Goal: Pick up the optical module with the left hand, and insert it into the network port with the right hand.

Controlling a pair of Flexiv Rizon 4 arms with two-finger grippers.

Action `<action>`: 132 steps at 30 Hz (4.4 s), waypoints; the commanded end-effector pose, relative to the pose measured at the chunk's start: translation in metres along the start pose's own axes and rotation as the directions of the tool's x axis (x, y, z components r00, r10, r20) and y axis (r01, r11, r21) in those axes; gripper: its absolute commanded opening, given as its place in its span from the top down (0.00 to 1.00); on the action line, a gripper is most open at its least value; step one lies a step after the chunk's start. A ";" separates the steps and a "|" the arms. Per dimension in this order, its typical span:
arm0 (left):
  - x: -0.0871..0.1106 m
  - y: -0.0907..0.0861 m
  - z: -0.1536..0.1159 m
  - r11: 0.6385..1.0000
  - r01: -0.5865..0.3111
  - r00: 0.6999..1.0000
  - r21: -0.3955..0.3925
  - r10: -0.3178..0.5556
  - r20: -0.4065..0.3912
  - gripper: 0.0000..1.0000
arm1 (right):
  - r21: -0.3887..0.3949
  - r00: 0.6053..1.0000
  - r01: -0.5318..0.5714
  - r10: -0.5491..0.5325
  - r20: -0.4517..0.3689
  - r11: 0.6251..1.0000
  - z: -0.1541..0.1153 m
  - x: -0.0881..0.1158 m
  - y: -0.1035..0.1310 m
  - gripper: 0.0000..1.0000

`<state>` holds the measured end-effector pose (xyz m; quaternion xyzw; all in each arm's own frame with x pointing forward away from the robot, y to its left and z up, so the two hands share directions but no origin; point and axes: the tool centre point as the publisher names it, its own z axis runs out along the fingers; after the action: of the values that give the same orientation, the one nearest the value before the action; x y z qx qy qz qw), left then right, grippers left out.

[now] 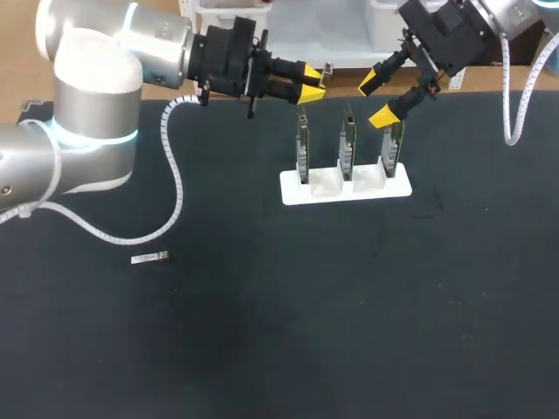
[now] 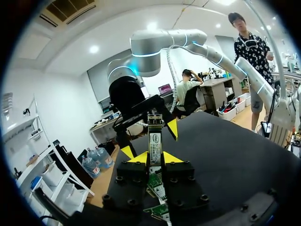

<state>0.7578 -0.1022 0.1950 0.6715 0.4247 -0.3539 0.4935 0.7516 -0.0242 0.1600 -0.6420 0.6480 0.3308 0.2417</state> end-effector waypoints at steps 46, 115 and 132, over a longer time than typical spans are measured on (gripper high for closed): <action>-0.015 -0.022 0.036 0.980 0.196 0.964 0.033 -0.199 0.178 1.00 | 0.005 1.000 0.000 0.000 0.000 1.000 0.000 0.000 0.002 0.00; 0.005 -0.009 0.034 0.946 0.323 0.938 -0.027 -0.316 0.140 1.00 | 0.005 1.000 0.000 0.000 0.000 1.000 0.000 0.000 0.002 0.00; -0.003 -0.017 0.039 0.936 0.349 0.931 -0.044 -0.341 0.129 1.00 | 0.005 1.000 0.000 0.000 0.000 1.000 0.000 0.000 0.002 0.00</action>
<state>0.7416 -0.1368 0.1801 0.5486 0.5132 -0.4631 0.4703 0.7515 -0.0242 0.1600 -0.6420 0.6480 0.3308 0.2417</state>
